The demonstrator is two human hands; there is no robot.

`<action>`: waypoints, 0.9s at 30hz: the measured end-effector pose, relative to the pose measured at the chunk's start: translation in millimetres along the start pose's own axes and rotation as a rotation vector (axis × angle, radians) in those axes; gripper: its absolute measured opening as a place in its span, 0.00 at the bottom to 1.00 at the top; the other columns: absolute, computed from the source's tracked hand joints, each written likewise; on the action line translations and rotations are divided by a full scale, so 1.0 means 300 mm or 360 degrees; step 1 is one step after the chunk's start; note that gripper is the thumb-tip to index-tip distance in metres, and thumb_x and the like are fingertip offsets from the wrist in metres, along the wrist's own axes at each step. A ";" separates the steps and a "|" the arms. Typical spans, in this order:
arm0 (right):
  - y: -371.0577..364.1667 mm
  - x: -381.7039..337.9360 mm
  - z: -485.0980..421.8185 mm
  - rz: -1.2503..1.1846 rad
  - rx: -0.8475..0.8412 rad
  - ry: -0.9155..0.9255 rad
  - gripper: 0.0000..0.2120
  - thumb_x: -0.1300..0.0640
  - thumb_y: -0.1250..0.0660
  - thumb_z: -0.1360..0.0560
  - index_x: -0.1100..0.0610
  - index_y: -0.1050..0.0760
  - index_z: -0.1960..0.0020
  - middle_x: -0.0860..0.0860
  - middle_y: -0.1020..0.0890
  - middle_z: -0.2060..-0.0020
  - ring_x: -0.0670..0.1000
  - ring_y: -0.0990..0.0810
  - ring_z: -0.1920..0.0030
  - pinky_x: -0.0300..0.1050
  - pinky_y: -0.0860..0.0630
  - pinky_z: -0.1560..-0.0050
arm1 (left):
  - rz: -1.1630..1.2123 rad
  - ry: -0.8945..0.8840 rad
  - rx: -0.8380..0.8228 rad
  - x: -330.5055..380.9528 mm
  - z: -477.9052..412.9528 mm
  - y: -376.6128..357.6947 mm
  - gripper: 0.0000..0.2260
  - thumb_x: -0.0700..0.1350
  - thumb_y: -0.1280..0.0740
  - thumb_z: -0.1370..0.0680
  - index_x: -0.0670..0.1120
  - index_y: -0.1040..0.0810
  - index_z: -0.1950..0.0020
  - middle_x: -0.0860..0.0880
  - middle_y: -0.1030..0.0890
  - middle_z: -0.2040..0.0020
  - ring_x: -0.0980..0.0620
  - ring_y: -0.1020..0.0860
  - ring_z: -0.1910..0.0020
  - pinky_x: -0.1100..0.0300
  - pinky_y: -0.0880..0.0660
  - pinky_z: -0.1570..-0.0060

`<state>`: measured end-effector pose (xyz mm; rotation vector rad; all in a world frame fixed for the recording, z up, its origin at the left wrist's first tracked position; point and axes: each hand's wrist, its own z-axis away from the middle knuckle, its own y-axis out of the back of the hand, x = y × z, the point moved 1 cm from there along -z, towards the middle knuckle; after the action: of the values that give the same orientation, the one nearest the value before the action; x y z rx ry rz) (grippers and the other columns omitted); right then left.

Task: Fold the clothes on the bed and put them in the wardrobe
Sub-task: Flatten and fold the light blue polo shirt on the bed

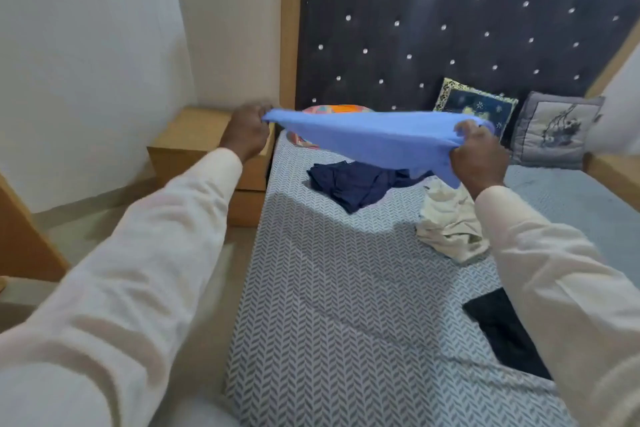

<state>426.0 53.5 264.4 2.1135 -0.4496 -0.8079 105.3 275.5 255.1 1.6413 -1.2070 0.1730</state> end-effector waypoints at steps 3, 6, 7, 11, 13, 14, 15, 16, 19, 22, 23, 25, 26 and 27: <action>-0.090 0.095 0.120 0.0336 -0.0325 0.0057 0.22 0.62 0.39 0.26 0.50 0.29 0.33 0.63 0.20 0.45 0.65 0.20 0.47 0.55 0.24 0.49 | -0.0262 0.0133 -0.0332 -0.157 0.138 -0.124 0.22 0.41 0.43 0.27 0.45 0.20 0.37 0.37 0.23 0.39 0.36 0.26 0.38 0.50 0.30 0.37; -0.196 0.187 0.253 0.0610 -0.0643 0.0131 0.21 0.61 0.40 0.24 0.48 0.30 0.33 0.61 0.20 0.44 0.62 0.19 0.47 0.52 0.23 0.49 | -0.0624 0.0242 -0.0600 -0.235 0.309 -0.235 0.18 0.40 0.41 0.21 0.50 0.22 0.34 0.40 0.30 0.37 0.37 0.33 0.35 0.47 0.31 0.36; -0.227 0.218 0.298 0.0664 -0.0742 0.0151 0.20 0.60 0.40 0.25 0.49 0.29 0.34 0.60 0.21 0.43 0.61 0.19 0.46 0.52 0.23 0.47 | -0.0698 0.0239 -0.0675 -0.246 0.381 -0.267 0.17 0.40 0.41 0.20 0.51 0.22 0.34 0.41 0.31 0.36 0.38 0.34 0.34 0.49 0.32 0.37; -0.333 0.321 0.477 0.0809 -0.1098 0.0269 0.17 0.59 0.39 0.24 0.50 0.30 0.36 0.57 0.27 0.42 0.59 0.21 0.43 0.52 0.25 0.42 | -0.0948 0.0187 -0.0938 -0.308 0.656 -0.361 0.16 0.39 0.41 0.21 0.50 0.22 0.36 0.44 0.28 0.37 0.43 0.29 0.36 0.54 0.29 0.41; -0.357 0.353 0.544 0.0808 -0.1236 0.0293 0.15 0.61 0.40 0.24 0.51 0.30 0.38 0.55 0.29 0.46 0.60 0.21 0.47 0.51 0.24 0.46 | -0.0993 0.0168 -0.1042 -0.333 0.757 -0.377 0.16 0.39 0.40 0.21 0.50 0.22 0.37 0.45 0.27 0.38 0.43 0.28 0.36 0.54 0.29 0.41; -0.363 0.363 0.568 0.0815 -0.1286 0.0304 0.15 0.62 0.40 0.24 0.51 0.31 0.39 0.54 0.30 0.47 0.60 0.21 0.48 0.50 0.25 0.48 | -0.1004 0.0156 -0.1082 -0.339 0.793 -0.380 0.16 0.39 0.40 0.21 0.51 0.23 0.36 0.45 0.27 0.37 0.44 0.28 0.35 0.54 0.29 0.40; -0.368 0.372 0.590 0.0826 -0.1319 0.0320 0.15 0.62 0.41 0.23 0.51 0.31 0.39 0.54 0.30 0.47 0.60 0.21 0.49 0.49 0.26 0.49 | -0.1017 0.0151 -0.1115 -0.345 0.823 -0.377 0.17 0.39 0.40 0.21 0.51 0.25 0.35 0.46 0.26 0.36 0.44 0.28 0.35 0.53 0.30 0.39; -0.369 0.377 0.606 0.0830 -0.1342 0.0327 0.15 0.62 0.41 0.23 0.50 0.31 0.39 0.54 0.29 0.46 0.60 0.21 0.48 0.49 0.26 0.49 | -0.1028 0.0154 -0.1126 -0.349 0.847 -0.372 0.18 0.38 0.41 0.21 0.52 0.25 0.34 0.46 0.26 0.35 0.45 0.28 0.35 0.53 0.30 0.39; -0.378 0.406 0.641 0.0808 -0.1408 0.0306 0.18 0.62 0.39 0.23 0.45 0.29 0.37 0.53 0.29 0.42 0.60 0.21 0.45 0.51 0.23 0.46 | -0.1078 0.0163 -0.1156 -0.351 0.907 -0.354 0.17 0.38 0.40 0.23 0.50 0.24 0.36 0.45 0.24 0.37 0.43 0.25 0.38 0.53 0.28 0.41; -0.369 0.424 0.692 0.0847 -0.1503 0.0310 0.21 0.62 0.38 0.23 0.43 0.30 0.34 0.52 0.29 0.40 0.58 0.21 0.42 0.52 0.23 0.44 | -0.1124 0.0181 -0.1176 -0.348 0.972 -0.339 0.16 0.37 0.39 0.24 0.47 0.22 0.39 0.43 0.22 0.39 0.42 0.24 0.40 0.53 0.27 0.41; -0.363 0.428 0.721 0.0858 -0.1510 0.0326 0.20 0.60 0.37 0.23 0.43 0.30 0.34 0.52 0.29 0.40 0.58 0.21 0.41 0.52 0.24 0.44 | -0.1134 0.0189 -0.1175 -0.348 1.000 -0.336 0.16 0.36 0.39 0.24 0.47 0.22 0.39 0.44 0.22 0.39 0.42 0.24 0.40 0.53 0.27 0.41; -0.363 0.446 0.767 0.0857 -0.1479 0.0337 0.19 0.55 0.36 0.23 0.41 0.29 0.34 0.51 0.28 0.39 0.56 0.21 0.41 0.50 0.24 0.44 | -0.1154 0.0200 -0.1175 -0.348 1.040 -0.332 0.15 0.36 0.39 0.24 0.46 0.22 0.40 0.44 0.21 0.40 0.42 0.23 0.40 0.52 0.26 0.41; -0.361 0.457 0.792 0.0857 -0.1464 0.0319 0.19 0.53 0.36 0.23 0.41 0.29 0.34 0.50 0.27 0.39 0.55 0.21 0.41 0.49 0.24 0.44 | -0.1166 0.0214 -0.1174 -0.348 1.061 -0.330 0.15 0.36 0.39 0.24 0.45 0.22 0.40 0.44 0.21 0.40 0.43 0.23 0.41 0.52 0.26 0.41; -0.359 0.469 0.818 0.0847 -0.1428 0.0292 0.19 0.51 0.34 0.25 0.41 0.28 0.35 0.49 0.26 0.39 0.55 0.20 0.42 0.49 0.24 0.45 | -0.1181 0.0232 -0.1165 -0.346 1.079 -0.327 0.15 0.36 0.40 0.24 0.45 0.22 0.40 0.43 0.22 0.40 0.43 0.22 0.41 0.52 0.26 0.41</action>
<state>366.1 -98.2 9.2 1.1391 -0.4150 -0.3778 -7.7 79.4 -16.9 1.2746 -0.3976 -0.5477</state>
